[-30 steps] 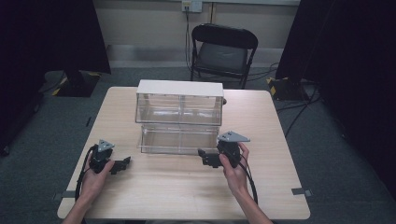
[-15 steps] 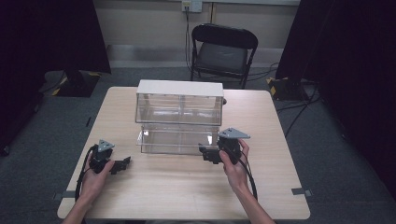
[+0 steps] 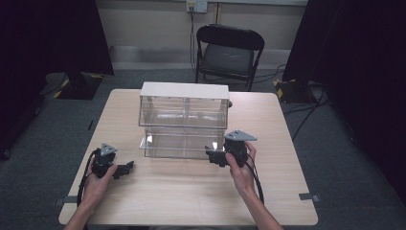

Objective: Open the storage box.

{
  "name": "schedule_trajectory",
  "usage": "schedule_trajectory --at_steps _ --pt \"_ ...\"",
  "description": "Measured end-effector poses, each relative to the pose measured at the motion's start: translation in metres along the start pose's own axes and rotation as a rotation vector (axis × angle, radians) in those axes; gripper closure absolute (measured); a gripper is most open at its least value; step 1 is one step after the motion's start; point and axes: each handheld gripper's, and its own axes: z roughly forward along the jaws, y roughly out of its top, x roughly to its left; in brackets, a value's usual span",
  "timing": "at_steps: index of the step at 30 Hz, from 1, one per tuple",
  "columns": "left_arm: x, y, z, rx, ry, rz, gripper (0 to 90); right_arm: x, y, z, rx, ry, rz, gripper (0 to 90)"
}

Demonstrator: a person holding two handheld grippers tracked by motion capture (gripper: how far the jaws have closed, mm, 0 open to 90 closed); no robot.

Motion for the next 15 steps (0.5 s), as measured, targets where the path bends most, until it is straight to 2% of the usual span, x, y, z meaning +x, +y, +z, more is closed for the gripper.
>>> schedule_trajectory --at_steps 15 --pt "0.0000 0.0000 0.0000 0.000 0.000 0.000 10.6 0.0004 0.0064 -0.0005 -0.027 -0.012 -0.009 13.8"
